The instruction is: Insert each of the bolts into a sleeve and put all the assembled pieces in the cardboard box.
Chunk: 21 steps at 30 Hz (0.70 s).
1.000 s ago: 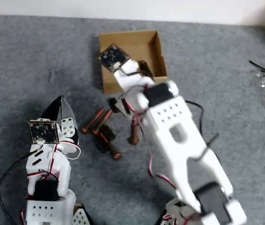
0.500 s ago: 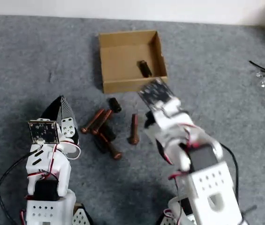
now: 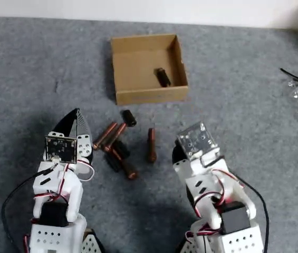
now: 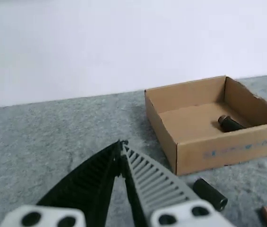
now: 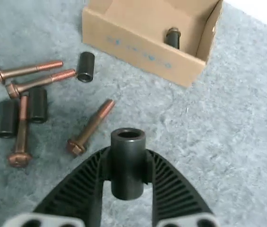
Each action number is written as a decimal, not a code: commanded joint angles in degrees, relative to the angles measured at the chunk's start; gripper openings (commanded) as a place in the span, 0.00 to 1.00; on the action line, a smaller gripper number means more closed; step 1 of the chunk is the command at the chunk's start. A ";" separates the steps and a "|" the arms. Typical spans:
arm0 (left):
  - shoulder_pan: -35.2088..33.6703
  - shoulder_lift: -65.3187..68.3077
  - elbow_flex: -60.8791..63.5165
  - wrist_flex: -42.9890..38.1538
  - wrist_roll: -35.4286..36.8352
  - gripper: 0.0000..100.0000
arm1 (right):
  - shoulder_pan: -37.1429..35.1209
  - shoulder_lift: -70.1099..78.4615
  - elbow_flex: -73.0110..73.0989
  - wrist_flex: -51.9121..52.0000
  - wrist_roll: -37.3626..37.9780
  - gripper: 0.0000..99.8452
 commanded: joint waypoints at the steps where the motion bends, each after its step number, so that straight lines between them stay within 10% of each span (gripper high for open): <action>1: 0.75 0.22 -0.75 1.85 -0.35 0.01 | 0.75 -3.82 4.18 -3.74 -0.70 0.00; 10: 1.54 6.02 -7.78 5.54 -0.62 0.03 | 0.75 -5.85 10.95 -8.40 -0.62 0.00; 21: 7.96 66.51 -38.02 9.67 -11.52 0.04 | 0.75 -5.93 15.69 -12.09 -0.62 0.00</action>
